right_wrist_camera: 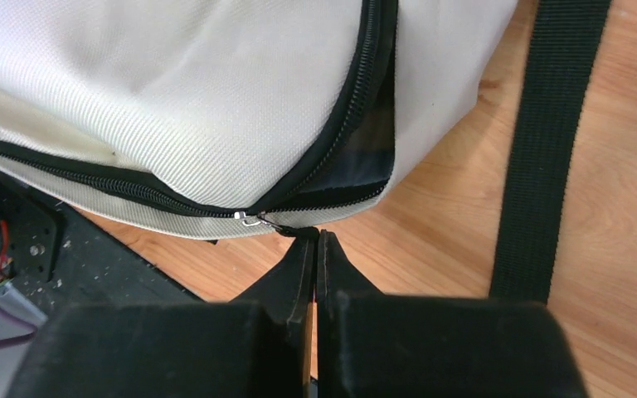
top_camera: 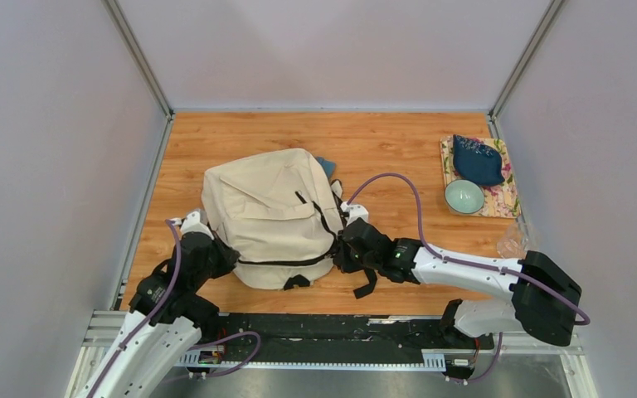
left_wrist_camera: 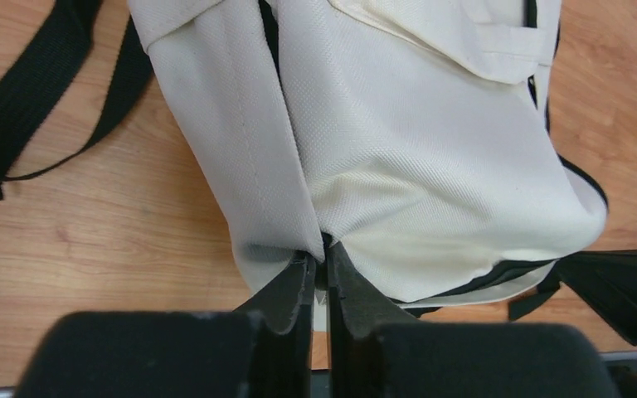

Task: Pack the student bag
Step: Zip the student bag at the center of the board.

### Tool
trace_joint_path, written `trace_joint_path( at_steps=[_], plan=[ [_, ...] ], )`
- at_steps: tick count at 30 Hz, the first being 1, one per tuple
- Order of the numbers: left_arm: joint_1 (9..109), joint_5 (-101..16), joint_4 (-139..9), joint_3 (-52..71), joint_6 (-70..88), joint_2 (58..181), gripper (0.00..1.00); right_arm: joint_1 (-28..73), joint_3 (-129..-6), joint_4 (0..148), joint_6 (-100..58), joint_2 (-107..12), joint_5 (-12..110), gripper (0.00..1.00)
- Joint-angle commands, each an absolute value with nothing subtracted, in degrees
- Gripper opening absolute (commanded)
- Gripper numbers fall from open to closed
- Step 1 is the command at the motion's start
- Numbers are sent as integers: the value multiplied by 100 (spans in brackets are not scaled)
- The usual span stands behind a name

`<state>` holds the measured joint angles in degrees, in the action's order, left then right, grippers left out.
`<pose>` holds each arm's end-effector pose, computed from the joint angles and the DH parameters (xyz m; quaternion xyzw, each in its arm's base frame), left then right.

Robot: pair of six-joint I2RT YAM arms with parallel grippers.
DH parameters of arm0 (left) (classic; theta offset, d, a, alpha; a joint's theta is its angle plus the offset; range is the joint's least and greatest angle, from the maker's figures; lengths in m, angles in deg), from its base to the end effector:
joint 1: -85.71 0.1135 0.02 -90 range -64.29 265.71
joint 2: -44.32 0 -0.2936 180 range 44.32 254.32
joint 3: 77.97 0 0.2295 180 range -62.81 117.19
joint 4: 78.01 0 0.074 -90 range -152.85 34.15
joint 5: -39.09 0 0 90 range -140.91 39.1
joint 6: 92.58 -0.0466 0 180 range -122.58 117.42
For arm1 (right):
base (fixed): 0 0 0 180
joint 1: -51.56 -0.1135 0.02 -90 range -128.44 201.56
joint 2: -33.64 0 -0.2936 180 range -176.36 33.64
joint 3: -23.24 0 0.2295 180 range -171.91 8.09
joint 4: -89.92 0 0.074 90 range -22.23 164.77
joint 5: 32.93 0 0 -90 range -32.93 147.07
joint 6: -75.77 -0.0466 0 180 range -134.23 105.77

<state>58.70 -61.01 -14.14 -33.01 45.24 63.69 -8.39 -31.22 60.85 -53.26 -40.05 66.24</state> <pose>0.0430 -0.0128 0.2357 -0.1997 0.8747 -0.2011 0.3932 0.1236 0.1989 0.2301 -0.1411 0.9212 0.2212 0.2873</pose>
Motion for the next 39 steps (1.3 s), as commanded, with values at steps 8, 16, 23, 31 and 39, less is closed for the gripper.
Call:
trace_joint_path(
  at_steps=[8, 16, 23, 31, 39],
  plan=[
    [5908, -6453, -907, -2002, 3048, 7104, 73, -830, -3173, 6554, -5396, -3852, 5848, 0],
    [5908, -5348, -1204, -1157, 2451, 7392, 76, -830, -3190, 6527, -5457, -3755, 5822, 0],
    [5899, -4405, -1863, -1860, 3835, 7597, 77, -830, -3243, 6501, -5545, -3711, 5962, 0],
    [5899, -3704, -2699, -3213, 6404, 6409, 78, -821, -3375, 6606, -5677, -3913, 6015, 0],
    [5847, -3413, -2918, -3653, 6948, 6366, 79, -821, -3419, 6562, -5765, -4036, 6129, 0]
  ],
)
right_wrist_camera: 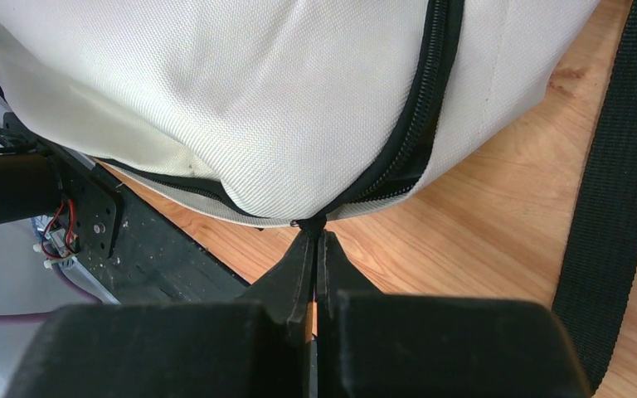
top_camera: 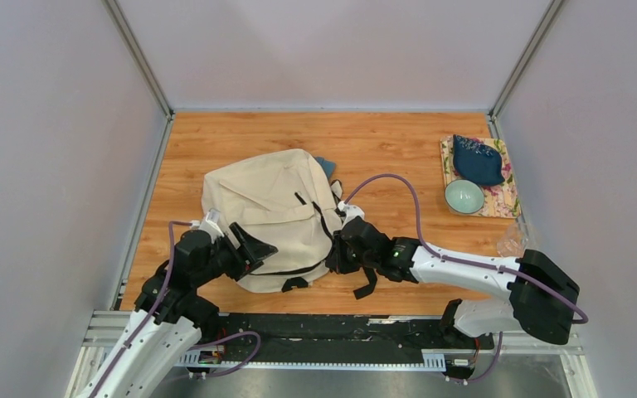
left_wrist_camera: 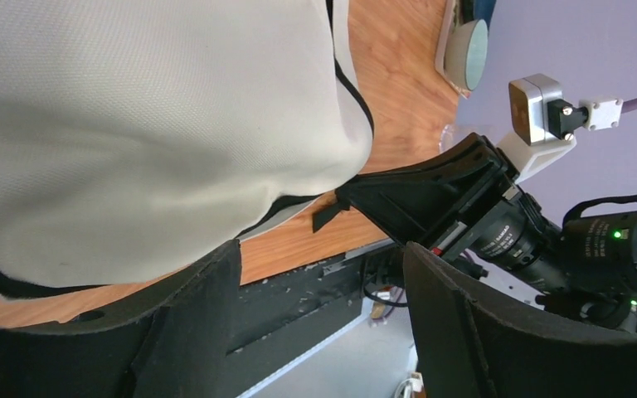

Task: Pack the student bag
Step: Zip the student bag at the center of the board.

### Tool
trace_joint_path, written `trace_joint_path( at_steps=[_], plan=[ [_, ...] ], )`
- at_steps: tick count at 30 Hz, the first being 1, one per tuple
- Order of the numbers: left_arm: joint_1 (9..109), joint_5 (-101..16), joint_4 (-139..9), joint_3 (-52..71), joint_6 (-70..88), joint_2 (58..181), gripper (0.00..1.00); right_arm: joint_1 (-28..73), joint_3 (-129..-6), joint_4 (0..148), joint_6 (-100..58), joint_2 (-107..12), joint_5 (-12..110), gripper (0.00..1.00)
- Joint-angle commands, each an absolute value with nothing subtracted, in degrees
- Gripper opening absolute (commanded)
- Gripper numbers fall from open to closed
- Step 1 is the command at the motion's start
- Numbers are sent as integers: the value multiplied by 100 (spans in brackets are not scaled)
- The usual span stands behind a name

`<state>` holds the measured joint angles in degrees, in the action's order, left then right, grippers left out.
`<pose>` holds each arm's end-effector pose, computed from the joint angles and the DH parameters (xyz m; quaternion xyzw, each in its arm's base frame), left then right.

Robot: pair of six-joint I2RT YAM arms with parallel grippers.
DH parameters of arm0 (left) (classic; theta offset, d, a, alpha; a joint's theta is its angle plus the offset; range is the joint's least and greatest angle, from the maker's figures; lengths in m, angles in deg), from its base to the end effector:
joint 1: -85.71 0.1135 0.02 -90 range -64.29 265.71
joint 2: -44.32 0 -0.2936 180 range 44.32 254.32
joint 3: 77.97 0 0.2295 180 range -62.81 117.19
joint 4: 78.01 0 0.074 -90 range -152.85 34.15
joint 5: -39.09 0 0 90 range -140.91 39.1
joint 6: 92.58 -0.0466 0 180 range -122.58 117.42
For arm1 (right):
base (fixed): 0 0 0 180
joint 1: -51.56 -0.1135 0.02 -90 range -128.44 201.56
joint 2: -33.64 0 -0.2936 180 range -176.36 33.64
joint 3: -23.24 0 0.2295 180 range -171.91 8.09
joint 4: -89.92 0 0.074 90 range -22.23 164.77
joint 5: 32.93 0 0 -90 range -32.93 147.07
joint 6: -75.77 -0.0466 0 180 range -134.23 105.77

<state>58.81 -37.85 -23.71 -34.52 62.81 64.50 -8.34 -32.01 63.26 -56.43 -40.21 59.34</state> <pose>0.0466 -0.0354 0.2439 -0.2322 0.8350 -0.4212 0.2674 0.1223 0.2073 0.2367 -0.1348 0.9147 0.2844 0.2535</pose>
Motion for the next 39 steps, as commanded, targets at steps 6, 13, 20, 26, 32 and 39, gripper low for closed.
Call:
trace_joint_path(
  at_steps=[6, 13, 20, 26, 32, 39],
  plan=[
    [5469, -3596, -2910, -3996, 7090, 6391, 79, -821, -3437, 6598, -5862, -4098, 6191, 0],
    [4372, -4480, -3287, -4312, 7485, 6865, 79, -821, -3428, 6563, -5888, -4098, 6217, 0],
    [3157, -5415, -4454, -4935, 8074, 7586, 79, -830, -3454, 6615, -5906, -4037, 6174, 0],
    [3157, -6302, -5106, -5182, 8136, 7657, 82, -839, -3305, 6650, -5915, -3852, 6077, 0],
    [3157, -6654, -5309, -5174, 8373, 7930, 82, -917, -3234, 6659, -5914, -3826, 6024, 0],
    [3157, -7453, -5011, -5034, 8286, 7842, 82, -1049, -3217, 6686, -5879, -3791, 6024, 0]
  ],
)
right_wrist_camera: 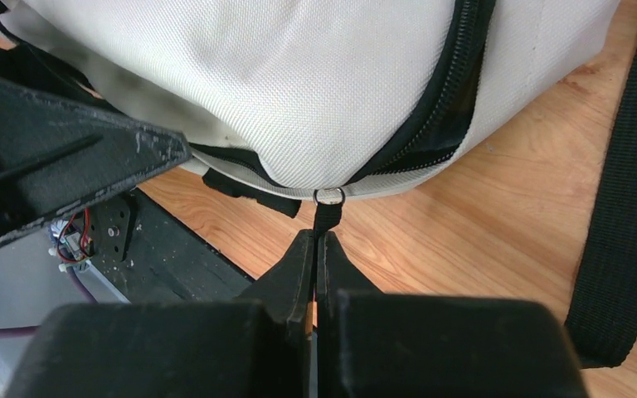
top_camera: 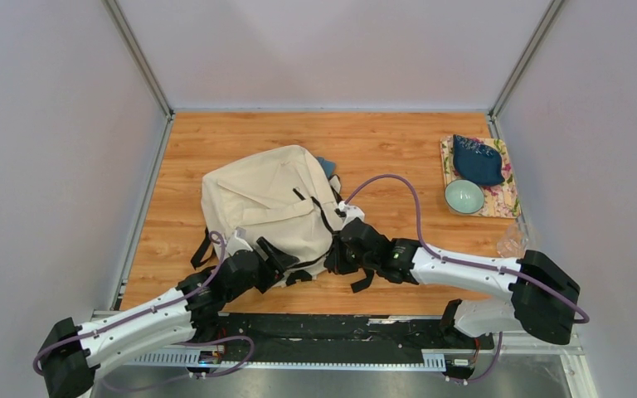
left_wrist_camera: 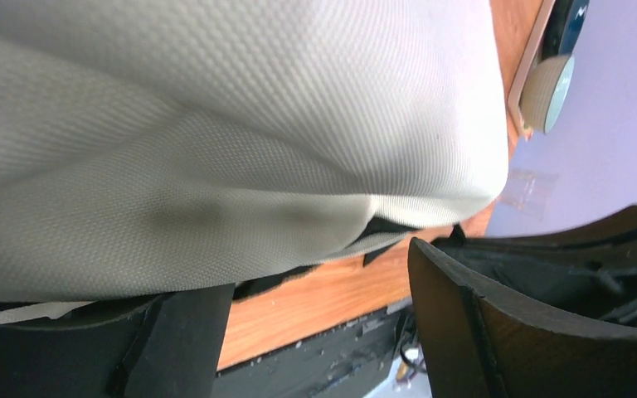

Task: Pack the student bag
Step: Zip the student bag at the center of the board.

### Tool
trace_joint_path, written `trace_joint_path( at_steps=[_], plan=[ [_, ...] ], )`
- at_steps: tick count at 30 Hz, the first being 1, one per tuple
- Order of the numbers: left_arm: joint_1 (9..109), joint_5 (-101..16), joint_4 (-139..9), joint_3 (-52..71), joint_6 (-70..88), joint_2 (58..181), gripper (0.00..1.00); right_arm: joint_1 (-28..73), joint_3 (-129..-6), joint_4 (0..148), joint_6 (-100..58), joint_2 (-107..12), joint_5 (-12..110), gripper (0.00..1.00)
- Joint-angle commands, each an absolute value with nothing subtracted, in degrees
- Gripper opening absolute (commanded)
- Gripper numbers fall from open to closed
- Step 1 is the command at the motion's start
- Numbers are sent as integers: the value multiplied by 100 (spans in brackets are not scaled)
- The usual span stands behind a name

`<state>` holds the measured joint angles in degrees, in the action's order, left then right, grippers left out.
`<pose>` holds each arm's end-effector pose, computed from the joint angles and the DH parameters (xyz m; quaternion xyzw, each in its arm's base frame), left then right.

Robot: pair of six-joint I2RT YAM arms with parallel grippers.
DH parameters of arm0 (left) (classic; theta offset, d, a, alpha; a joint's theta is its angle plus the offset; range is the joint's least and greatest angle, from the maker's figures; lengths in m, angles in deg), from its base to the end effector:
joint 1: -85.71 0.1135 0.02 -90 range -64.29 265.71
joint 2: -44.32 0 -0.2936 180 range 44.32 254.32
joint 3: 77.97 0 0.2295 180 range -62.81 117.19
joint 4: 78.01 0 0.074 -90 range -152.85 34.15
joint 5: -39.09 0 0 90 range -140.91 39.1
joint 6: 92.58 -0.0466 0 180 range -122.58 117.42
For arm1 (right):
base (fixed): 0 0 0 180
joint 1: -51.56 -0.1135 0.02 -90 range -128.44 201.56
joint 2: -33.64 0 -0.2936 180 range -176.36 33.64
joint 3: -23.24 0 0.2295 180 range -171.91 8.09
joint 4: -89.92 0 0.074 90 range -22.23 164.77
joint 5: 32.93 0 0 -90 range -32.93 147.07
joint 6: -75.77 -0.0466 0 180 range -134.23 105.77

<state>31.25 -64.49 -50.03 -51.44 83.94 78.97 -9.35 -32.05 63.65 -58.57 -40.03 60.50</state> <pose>0.0682 -0.0767 0.1777 -0.2959 0.8359 -0.3890 0.2496 0.1196 0.2092 0.2382 -0.1215 0.9143 0.2895 0.2559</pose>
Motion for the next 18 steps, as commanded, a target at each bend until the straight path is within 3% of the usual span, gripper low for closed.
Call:
trace_joint_path(
  at_steps=[1, 10, 13, 14, 16, 18],
  plan=[
    [3148, -7542, -4723, -4920, 8259, 7833, 82, -1076, -3208, 6677, -5871, -3790, 6033, 0],
    [3157, -7806, -4562, -5024, 8119, 7772, 70, -1120, -3182, 6686, -5757, -3720, 5980, 0],
    [3157, -7920, -4502, -4998, 7917, 7737, 56, -1129, -3217, 6651, -5704, -3711, 5954, 0],
    [3157, -7947, -4466, -4990, 7812, 7719, 43, -1129, -3217, 6650, -5686, -3711, 5954, 0],
    [3157, -8035, -4283, -4972, 7732, 7605, 30, -1129, -3226, 6607, -5660, -3703, 5997, 0],
    [3157, -8122, -4080, -4963, 7670, 7474, 10, -1129, -3269, 6493, -5607, -3711, 6094, 0]
  ],
)
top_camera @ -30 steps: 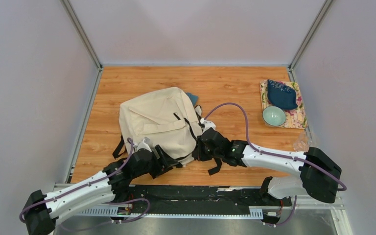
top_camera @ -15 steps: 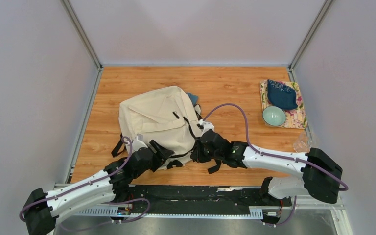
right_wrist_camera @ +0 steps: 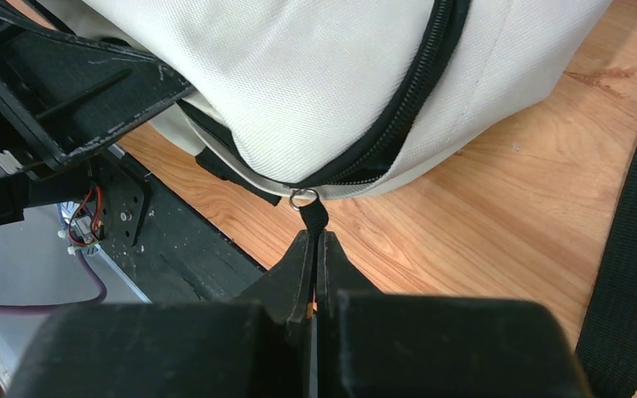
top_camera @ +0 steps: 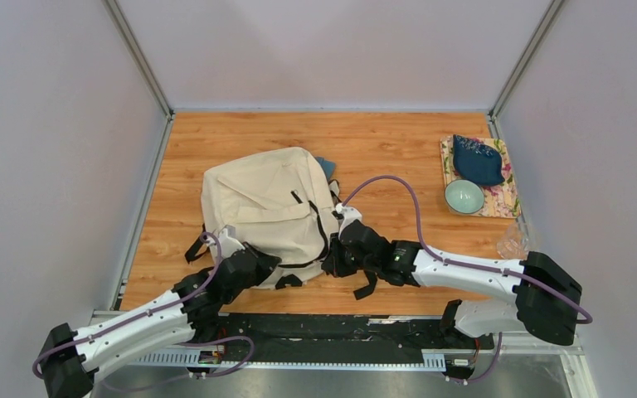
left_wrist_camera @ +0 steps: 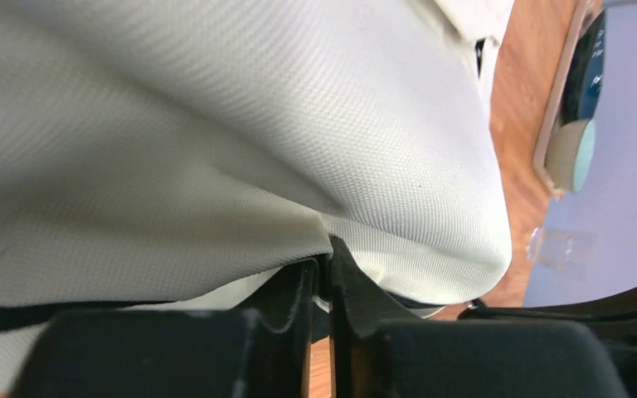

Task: Pack the student bag
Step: Zip the student bag at the center of the board.

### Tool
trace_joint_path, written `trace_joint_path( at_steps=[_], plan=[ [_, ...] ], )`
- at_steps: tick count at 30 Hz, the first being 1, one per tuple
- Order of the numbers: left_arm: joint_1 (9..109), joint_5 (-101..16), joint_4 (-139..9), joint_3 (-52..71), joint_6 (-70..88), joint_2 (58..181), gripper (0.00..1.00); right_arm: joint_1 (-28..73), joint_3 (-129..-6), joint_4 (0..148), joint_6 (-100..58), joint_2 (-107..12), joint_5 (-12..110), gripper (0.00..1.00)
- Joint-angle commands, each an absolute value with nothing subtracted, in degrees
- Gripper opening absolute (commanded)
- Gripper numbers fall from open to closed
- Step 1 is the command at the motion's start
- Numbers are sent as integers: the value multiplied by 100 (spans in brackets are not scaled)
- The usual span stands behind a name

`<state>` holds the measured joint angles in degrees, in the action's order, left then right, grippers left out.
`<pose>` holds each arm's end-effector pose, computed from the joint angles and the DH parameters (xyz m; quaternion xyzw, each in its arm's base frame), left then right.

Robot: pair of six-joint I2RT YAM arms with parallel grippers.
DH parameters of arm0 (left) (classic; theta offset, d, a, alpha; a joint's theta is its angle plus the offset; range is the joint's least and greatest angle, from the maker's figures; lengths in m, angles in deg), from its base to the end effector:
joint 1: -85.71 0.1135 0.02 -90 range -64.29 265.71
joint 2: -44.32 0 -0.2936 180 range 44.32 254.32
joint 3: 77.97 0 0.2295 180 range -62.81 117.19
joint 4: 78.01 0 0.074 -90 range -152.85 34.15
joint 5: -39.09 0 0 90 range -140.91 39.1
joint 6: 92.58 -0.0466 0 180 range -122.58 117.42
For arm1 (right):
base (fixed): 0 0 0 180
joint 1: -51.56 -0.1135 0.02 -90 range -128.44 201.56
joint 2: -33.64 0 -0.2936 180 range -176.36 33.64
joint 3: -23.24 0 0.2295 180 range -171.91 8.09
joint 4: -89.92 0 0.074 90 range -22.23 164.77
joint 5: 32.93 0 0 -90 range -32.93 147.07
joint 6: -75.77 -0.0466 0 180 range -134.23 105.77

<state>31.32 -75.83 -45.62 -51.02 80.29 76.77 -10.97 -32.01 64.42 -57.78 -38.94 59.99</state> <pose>0.0698 -0.0637 0.1776 -0.3076 0.8269 -0.3288 0.3368 0.1126 0.2115 0.2433 -0.1410 0.9053 0.3056 0.2591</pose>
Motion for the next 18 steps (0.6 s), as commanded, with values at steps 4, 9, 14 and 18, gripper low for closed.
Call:
trace_joint_path(
  at_steps=[4, 9, 14, 18],
  plan=[
    [3157, -8202, -3466, -4954, 7495, 7131, 0, -1129, -3340, 6264, -5537, -3659, 6401, 0],
    [3157, -8141, -2657, -4884, 7196, 6622, 0, -971, -3436, 6150, -5396, -3658, 6665, 0],
    [3157, -7991, -1830, -4814, 6985, 6085, 0, -663, -3533, 6158, -5221, -3773, 6666, 0],
    [3157, -7886, -1364, -4647, 6713, 5865, 0, -522, -3673, 6185, -5071, -3913, 6551, 0]
  ],
)
